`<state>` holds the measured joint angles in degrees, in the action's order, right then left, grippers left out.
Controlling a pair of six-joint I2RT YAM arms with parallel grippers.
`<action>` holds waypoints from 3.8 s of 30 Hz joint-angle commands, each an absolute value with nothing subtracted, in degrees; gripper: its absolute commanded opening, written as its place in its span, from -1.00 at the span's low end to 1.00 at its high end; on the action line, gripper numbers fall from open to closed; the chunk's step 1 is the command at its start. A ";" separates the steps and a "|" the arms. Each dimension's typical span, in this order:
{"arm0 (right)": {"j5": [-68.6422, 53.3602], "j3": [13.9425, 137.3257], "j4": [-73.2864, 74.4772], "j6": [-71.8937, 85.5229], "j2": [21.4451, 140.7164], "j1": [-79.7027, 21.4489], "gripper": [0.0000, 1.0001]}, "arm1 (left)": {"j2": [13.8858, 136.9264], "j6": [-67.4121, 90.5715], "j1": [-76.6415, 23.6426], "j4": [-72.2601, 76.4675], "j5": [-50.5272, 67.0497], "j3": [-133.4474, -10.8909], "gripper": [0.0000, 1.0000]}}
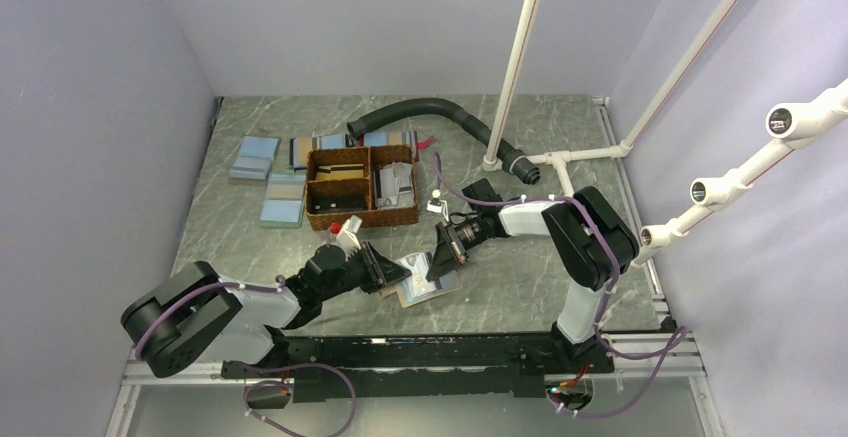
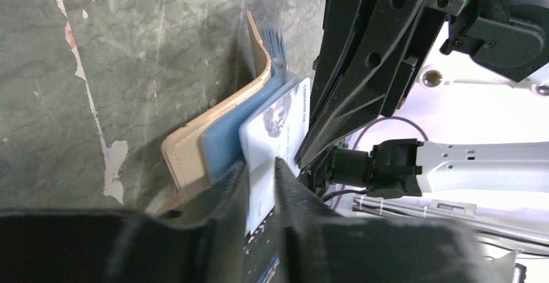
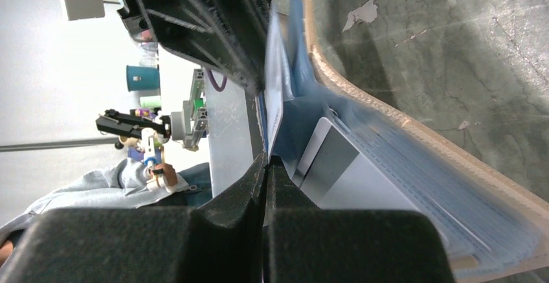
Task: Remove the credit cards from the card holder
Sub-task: Remove the credit card from the card holder, then place the credit card in the storage box.
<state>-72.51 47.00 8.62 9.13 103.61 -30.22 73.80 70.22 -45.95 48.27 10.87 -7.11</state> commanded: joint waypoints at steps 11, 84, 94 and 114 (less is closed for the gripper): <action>-74.56 48.41 9.11 5.73 103.63 -29.47 -1.00 | 75.84 72.17 -46.23 55.18 12.83 -6.03 -1.00; -71.79 48.96 14.56 -1.87 105.03 -26.73 -1.00 | 104.08 76.29 -44.88 86.22 20.65 -3.60 -1.00; -69.91 48.95 15.82 -3.10 104.91 -25.94 -1.00 | 102.66 77.13 -44.61 82.76 19.85 -2.81 -1.00; -66.94 47.99 24.26 -15.35 85.77 -21.13 -1.00 | 52.41 63.24 -41.95 -8.31 7.61 -19.11 -0.49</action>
